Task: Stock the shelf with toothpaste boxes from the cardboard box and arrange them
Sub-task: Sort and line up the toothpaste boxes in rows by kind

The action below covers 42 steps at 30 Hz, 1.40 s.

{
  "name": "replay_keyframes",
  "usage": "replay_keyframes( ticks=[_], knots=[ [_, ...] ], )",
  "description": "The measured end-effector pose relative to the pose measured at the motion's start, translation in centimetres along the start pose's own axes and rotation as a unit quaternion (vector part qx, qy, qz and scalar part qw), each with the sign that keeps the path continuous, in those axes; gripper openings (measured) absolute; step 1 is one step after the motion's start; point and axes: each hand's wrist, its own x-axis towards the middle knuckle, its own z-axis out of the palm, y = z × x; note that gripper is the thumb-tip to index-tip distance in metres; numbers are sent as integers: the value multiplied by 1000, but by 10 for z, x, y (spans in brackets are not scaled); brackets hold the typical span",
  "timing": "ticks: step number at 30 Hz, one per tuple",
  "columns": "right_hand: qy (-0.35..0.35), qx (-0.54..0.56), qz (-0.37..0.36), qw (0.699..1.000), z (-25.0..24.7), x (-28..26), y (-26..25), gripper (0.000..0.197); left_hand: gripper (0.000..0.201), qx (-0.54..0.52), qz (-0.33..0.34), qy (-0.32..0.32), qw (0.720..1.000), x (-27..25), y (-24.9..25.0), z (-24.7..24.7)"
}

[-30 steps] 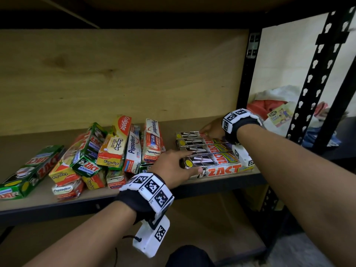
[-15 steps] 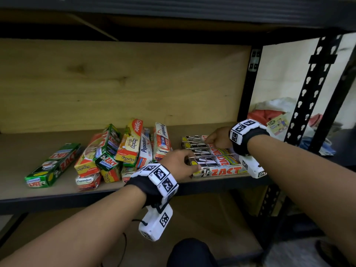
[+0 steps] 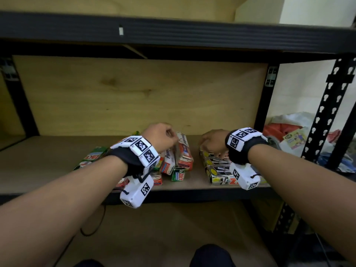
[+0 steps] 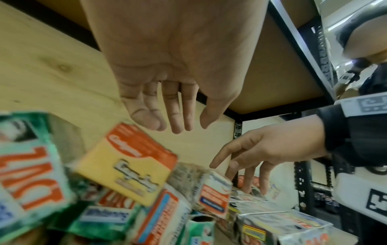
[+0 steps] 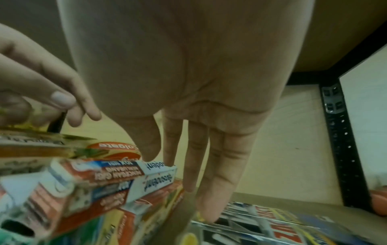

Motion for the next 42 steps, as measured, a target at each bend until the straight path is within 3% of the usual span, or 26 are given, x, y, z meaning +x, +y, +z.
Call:
replay_keyframes(
  ticks=[5,9,13,20,26,33,37,42],
  knots=[
    [15,58,-1,998,4,17,-29,36,40,98,-59,-41,993,14,-24,-8],
    [12,104,11,994,16,30,-42,41,55,111,-78,-82,987,20,-30,-3],
    [-6,169,14,985,26,39,-47,44,53,124,-84,-72,986,27,-29,1],
    [-4,275,22,961,33,44,-42,29,50,123,-99,-100,982,40,-29,-3],
    [-3,337,36,941,33,33,-40,32,49,81,-119,-84,986,33,-35,-8],
    [23,417,32,908,28,12,-46,34,50,-59,-173,-52,982,18,-44,-27],
    [55,407,22,912,21,5,-60,31,45,-124,-190,-31,974,7,-49,-45],
    [91,407,-4,909,10,3,-84,28,59,-177,-188,23,966,-1,-66,-66]
  ],
)
